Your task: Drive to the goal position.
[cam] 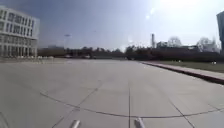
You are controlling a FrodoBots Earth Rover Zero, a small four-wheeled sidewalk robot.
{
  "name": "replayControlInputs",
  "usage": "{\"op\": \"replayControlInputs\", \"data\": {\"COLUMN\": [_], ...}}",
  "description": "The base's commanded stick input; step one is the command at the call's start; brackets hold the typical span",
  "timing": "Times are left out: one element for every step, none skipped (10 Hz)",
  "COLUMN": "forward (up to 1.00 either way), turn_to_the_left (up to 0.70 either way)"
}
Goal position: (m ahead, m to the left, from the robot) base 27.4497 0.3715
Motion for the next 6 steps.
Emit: {"op": "replayControlInputs", "data": {"forward": [1.0, 1.0, 1.0, 1.0, 1.0, 1.0], "turn_to_the_left": [-0.37, -0.38, -0.1, 0.0, 0.0, 0.0]}}
